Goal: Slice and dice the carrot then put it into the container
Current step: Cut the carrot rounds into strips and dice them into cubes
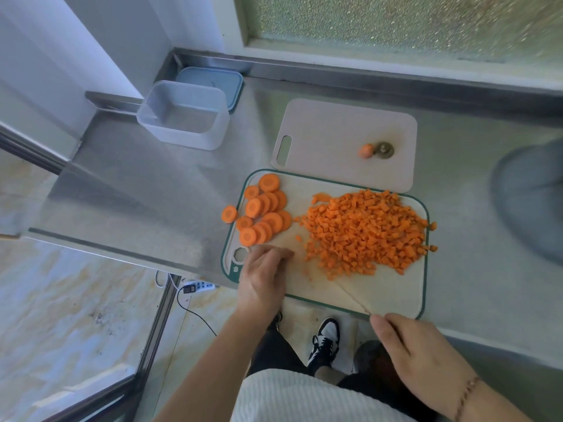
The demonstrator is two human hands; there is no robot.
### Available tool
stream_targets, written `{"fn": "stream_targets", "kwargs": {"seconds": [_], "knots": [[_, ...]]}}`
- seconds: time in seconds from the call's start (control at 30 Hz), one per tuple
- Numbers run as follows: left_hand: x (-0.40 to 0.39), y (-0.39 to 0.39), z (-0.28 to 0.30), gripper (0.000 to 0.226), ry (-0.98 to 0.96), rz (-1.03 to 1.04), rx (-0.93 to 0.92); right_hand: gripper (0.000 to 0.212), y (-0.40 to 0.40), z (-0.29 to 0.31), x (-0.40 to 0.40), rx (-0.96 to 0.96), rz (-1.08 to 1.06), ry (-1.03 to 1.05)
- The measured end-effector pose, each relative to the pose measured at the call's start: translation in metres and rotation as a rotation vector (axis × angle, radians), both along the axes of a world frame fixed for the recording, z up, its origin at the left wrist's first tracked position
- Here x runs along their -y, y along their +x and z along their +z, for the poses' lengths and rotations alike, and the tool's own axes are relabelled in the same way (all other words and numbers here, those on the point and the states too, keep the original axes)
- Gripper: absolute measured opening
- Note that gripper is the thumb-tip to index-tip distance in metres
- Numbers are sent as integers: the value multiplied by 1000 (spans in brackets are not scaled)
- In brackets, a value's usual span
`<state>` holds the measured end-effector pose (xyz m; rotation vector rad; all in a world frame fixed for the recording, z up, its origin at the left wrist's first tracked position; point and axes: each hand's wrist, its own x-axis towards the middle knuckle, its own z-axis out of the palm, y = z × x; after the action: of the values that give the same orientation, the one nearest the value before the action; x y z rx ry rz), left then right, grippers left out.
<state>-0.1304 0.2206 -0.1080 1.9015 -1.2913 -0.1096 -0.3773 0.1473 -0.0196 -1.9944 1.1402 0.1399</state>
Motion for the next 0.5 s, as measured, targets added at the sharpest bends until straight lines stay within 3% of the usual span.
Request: {"fn": "stream_targets", "kwargs": {"seconds": [0.07,0.17,0.27,0.33,0.5], "knots": [[-16,16,3,30,-50,66,-2,69,-5,-3,-7,-112,104,-70],[-33,36,12,34,-17,166,13,82,-8,-13,-18,-262,226,-165],[-30,49,15,30,38,109,40,112,-5,-26,-22,-333,288,-234],[-22,54,17,30,50,47,54,121,-1,-33,-22,-364,275,-263],[-1,72,25,23,59,-101,119,118,13,-40,-17,-358,112,-311]]}}
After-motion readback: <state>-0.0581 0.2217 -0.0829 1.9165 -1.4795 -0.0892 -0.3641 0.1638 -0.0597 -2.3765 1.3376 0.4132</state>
